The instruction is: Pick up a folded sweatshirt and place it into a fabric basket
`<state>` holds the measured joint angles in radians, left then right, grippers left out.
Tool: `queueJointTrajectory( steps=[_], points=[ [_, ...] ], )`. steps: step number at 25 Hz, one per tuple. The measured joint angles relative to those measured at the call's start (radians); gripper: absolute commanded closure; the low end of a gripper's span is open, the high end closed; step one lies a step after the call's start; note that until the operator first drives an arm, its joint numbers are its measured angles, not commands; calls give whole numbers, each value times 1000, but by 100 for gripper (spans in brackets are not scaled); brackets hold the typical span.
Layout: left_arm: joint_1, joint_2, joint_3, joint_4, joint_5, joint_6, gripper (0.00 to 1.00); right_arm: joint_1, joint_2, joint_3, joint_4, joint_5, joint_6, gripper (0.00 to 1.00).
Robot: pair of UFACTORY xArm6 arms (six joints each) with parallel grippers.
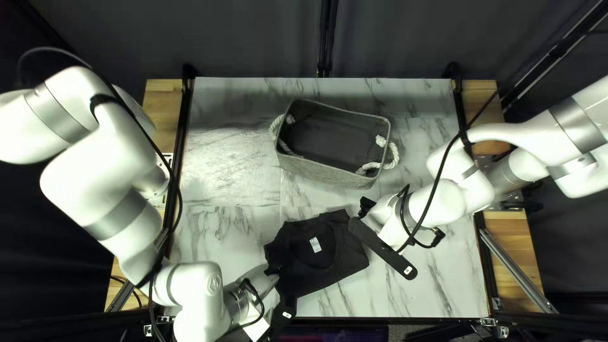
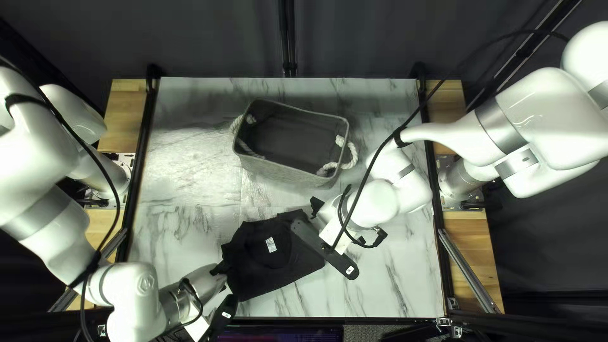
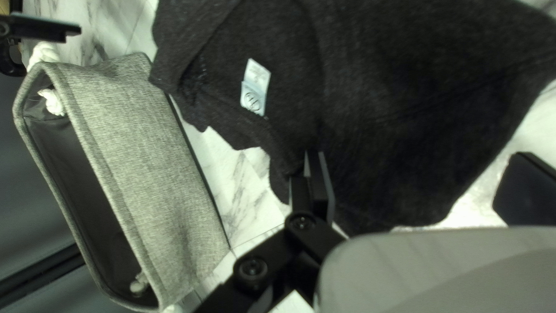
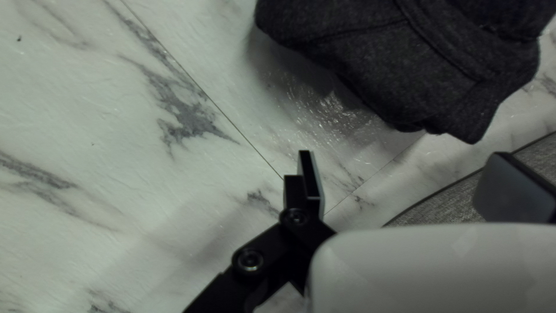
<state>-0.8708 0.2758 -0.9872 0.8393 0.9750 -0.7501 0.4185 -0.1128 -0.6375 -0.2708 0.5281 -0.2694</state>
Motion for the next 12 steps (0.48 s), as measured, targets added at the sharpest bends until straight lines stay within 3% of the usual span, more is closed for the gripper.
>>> queueJointTrajectory(
  steps=[5, 12],
  points=[
    [10, -10, 58, 40, -8, -68, 0, 5, -21, 4, -5, 7, 12, 0],
    [38, 20, 65, 63, -44, -93, 0, -5, -16, 9, -15, -12, 28, 0]
  ],
)
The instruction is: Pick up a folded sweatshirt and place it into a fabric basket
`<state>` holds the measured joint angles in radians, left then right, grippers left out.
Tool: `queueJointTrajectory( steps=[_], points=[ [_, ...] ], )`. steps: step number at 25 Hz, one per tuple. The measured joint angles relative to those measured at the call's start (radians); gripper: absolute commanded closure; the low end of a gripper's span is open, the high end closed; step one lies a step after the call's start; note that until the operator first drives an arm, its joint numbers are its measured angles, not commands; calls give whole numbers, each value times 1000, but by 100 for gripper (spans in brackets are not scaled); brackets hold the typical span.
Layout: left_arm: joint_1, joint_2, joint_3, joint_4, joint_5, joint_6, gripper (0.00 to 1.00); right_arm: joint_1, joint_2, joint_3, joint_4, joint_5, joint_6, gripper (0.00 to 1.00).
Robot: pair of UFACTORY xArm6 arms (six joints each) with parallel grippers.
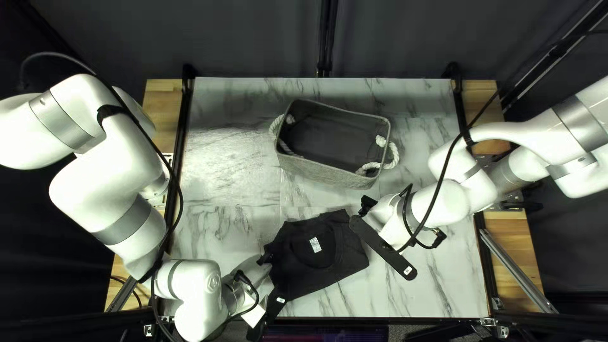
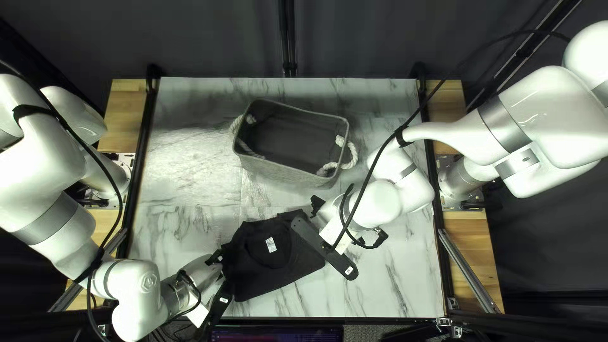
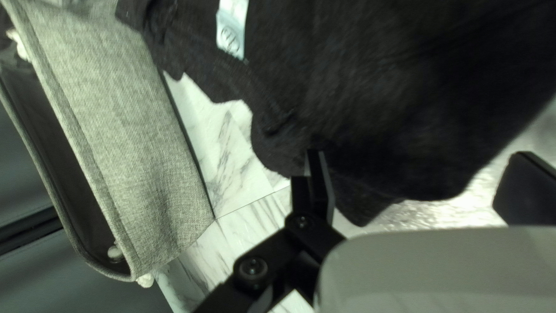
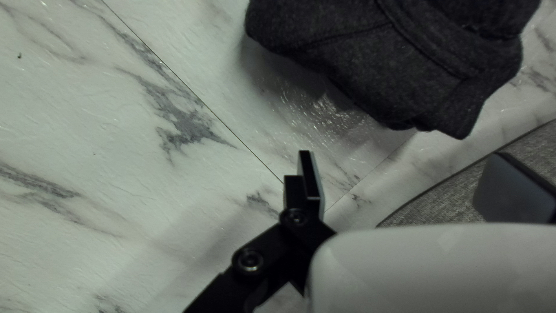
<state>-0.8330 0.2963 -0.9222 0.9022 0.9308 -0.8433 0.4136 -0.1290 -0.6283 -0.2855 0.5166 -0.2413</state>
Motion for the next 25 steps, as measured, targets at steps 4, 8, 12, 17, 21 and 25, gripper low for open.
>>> queueJointTrajectory(
  steps=[4, 8, 12, 17, 21, 25],
  points=[
    [21, 1, 14, 21, -24, -4, 0, -5, 18, -14, -3, -7, 21, 0],
    [35, -2, 28, 40, -40, -16, 0, -9, 25, -23, -6, -5, 34, 0],
    [48, -2, 35, 46, -54, -15, 98, -11, 27, -27, 2, -3, 32, 0],
    [61, -8, 36, 46, -68, 9, 100, -16, 28, -27, 21, -7, 16, 0],
    [68, -9, 25, 39, -74, 39, 100, -23, 23, -22, 49, -12, -10, 0],
    [65, -24, 13, 25, -59, 71, 100, -36, 13, -13, 110, -25, -71, 0]
  ],
)
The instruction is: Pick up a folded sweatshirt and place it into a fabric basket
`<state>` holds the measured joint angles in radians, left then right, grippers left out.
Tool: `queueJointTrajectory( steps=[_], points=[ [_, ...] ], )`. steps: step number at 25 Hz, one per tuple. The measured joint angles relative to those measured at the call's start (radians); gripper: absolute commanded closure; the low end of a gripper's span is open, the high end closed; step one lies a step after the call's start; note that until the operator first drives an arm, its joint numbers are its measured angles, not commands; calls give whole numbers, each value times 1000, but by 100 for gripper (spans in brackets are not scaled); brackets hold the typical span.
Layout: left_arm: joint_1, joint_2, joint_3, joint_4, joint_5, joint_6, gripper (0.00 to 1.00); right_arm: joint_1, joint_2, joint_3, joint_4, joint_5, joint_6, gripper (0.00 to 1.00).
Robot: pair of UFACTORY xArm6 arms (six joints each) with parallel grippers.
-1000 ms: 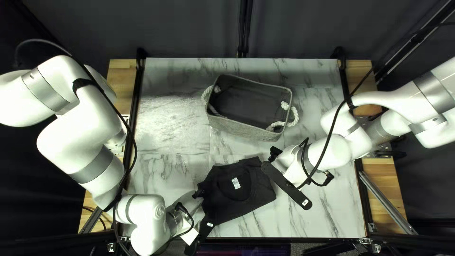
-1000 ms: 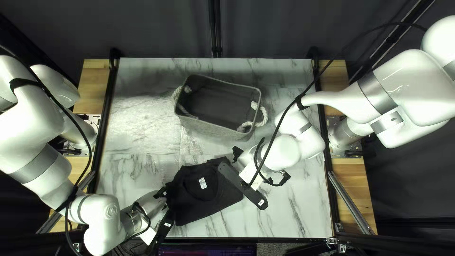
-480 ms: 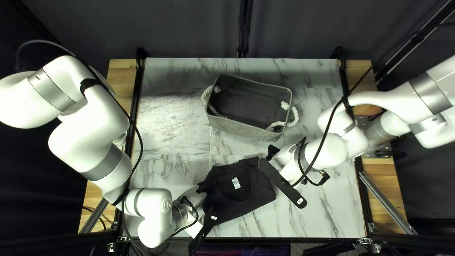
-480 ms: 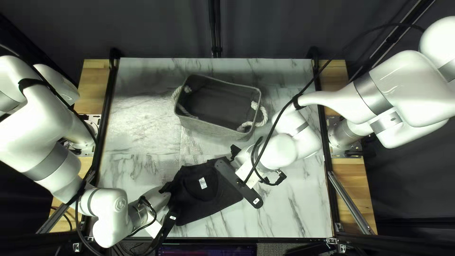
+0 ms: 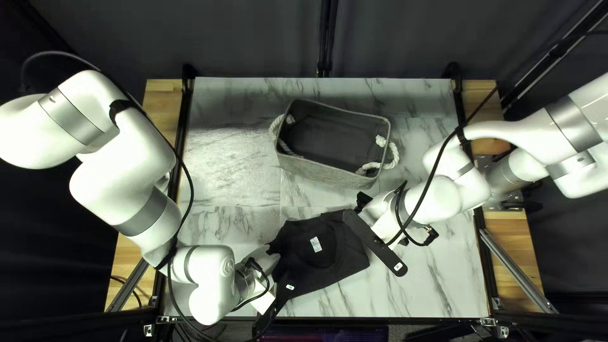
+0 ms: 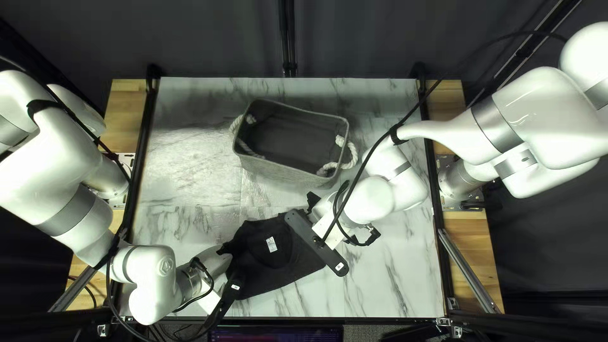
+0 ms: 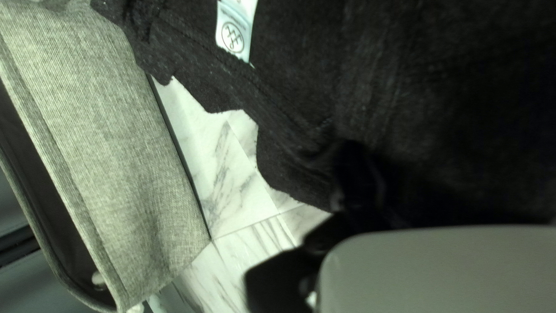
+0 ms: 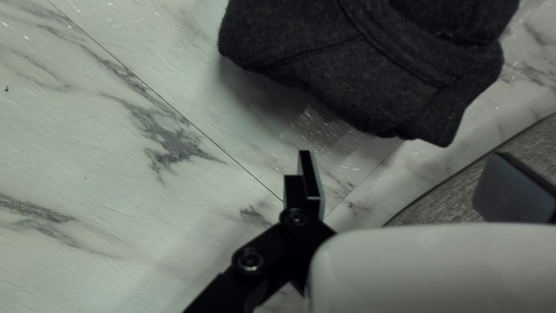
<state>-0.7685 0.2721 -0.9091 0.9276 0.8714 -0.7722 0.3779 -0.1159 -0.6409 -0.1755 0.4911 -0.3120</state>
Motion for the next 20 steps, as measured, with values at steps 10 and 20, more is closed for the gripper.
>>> queueJointTrajectory(
  steps=[10, 20],
  points=[
    [-24, 44, -119, -65, 40, 86, 100, -16, 27, -2, 72, -35, -67, 0],
    [-4, 4, -14, -50, -18, 43, 100, -26, 39, -17, 122, -27, -94, 0]
  ],
)
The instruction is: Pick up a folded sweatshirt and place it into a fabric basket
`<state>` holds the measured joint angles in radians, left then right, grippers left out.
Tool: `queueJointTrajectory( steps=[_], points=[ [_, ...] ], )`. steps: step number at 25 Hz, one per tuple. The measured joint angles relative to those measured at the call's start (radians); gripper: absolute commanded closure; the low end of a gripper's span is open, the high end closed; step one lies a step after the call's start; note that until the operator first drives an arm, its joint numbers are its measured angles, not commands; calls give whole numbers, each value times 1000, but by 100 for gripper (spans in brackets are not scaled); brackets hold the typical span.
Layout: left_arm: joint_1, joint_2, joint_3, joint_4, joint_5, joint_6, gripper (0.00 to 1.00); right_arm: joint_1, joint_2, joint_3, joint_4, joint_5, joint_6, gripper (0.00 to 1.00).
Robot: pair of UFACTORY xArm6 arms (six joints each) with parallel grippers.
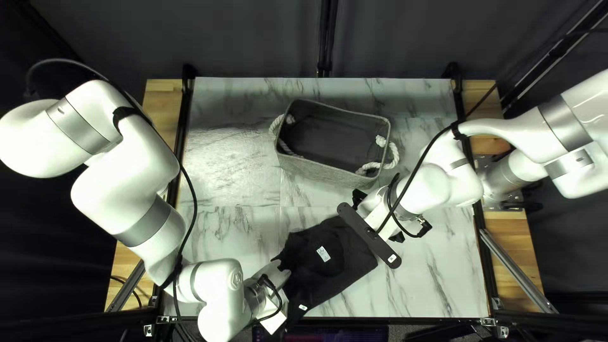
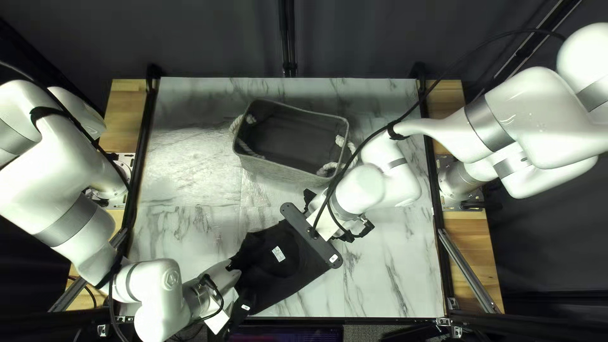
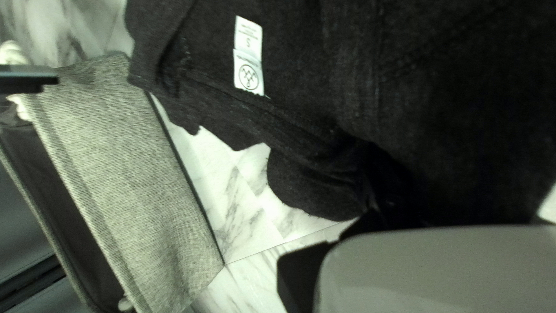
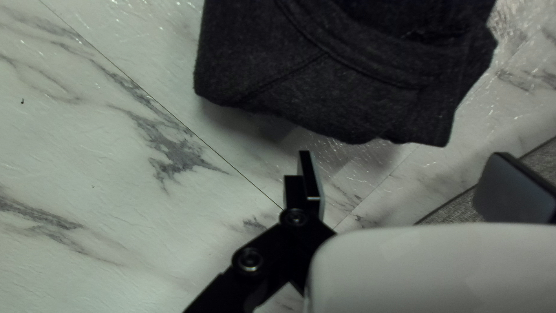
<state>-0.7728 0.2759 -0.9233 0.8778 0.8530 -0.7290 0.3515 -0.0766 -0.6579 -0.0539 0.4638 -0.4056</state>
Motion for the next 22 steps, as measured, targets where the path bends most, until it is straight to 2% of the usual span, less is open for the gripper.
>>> queueJointTrajectory(
  steps=[8, 14, 17, 22],
  points=[
    [30, -37, 95, 81, -59, -89, 100, -10, 22, 6, 34, -46, 0, 0],
    [32, -89, 156, 114, -63, -128, 100, -10, 39, -4, -38, -35, 99, 0],
    [24, -96, 157, 116, -55, -134, 100, -9, 56, -24, -70, -13, 137, 0],
    [18, -90, 145, 114, -49, -129, 100, -5, 69, -49, -37, 12, 116, 0]
  ],
)
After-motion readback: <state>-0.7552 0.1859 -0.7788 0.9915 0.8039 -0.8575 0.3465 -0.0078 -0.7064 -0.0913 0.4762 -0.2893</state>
